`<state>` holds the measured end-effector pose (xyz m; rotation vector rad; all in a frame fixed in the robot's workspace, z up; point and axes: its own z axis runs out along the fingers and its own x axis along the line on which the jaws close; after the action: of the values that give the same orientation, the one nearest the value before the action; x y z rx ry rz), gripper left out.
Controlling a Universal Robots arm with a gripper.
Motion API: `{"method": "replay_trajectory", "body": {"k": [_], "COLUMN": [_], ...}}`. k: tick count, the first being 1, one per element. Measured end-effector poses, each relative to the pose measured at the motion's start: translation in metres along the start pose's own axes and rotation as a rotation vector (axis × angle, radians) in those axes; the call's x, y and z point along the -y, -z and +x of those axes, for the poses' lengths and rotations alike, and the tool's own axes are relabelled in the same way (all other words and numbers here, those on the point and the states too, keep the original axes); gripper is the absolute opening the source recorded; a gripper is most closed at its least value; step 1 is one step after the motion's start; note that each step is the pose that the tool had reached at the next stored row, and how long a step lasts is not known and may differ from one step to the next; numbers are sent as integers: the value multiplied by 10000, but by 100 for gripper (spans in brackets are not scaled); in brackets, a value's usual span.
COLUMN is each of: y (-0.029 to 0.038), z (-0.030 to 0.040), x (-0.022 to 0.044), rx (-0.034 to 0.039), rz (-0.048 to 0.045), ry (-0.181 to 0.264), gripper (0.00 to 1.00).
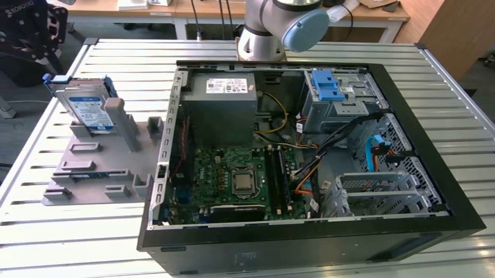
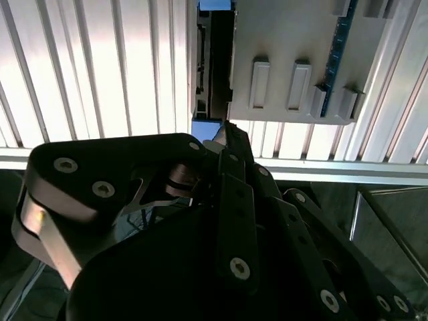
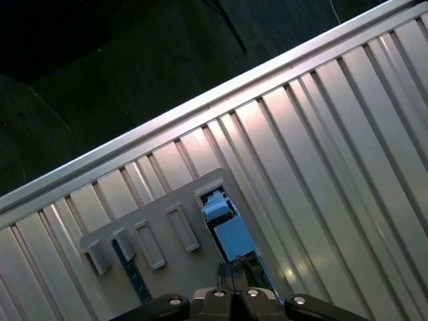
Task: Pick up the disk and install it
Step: 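Pick up the disk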
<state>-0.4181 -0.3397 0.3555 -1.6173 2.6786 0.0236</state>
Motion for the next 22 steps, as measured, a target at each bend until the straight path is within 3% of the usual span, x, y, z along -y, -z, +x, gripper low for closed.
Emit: {"method": "replay_trajectory", "body": {"k": [22], "y": [-25], "z": [1], "x": [0], "rx": [-22], "rz": [-65], "ry": [3541], "gripper": [11]}}
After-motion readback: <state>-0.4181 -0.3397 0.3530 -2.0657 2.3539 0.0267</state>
